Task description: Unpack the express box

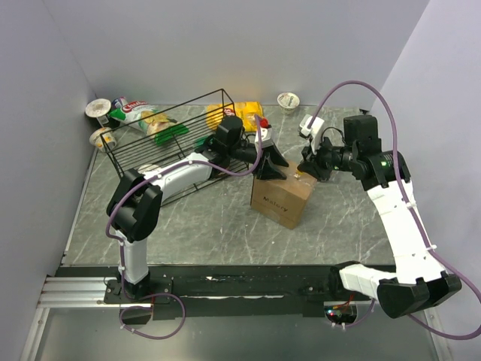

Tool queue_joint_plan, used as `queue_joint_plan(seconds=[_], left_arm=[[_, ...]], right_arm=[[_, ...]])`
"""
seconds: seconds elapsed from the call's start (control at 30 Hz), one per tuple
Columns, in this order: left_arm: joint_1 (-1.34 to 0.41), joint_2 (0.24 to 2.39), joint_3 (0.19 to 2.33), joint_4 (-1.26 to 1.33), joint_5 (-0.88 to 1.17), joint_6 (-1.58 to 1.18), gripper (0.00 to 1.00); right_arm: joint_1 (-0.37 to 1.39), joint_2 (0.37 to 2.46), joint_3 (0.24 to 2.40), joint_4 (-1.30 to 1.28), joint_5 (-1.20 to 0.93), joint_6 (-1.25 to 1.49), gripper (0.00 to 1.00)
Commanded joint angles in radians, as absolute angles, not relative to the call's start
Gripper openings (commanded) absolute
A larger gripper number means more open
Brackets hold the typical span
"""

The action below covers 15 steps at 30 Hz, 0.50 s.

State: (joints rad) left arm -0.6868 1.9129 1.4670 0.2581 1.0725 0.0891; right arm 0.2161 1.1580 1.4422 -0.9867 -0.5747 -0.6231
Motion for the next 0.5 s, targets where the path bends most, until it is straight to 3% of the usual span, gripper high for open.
queue_joint_plan(seconds=[0.0,0.47], left_arm=[[-0.664,1.944,1.420,0.146,0.994,0.074,0.54],[-0.649,1.948,1.405,0.117,0.965,0.109,0.46]], right_arm=[[0.187,1.147,1.485,-1.132,-0.512,-0.647,0.00],[0.115,1.092,1.436,-1.180,-0.528,-0.693,0.00]])
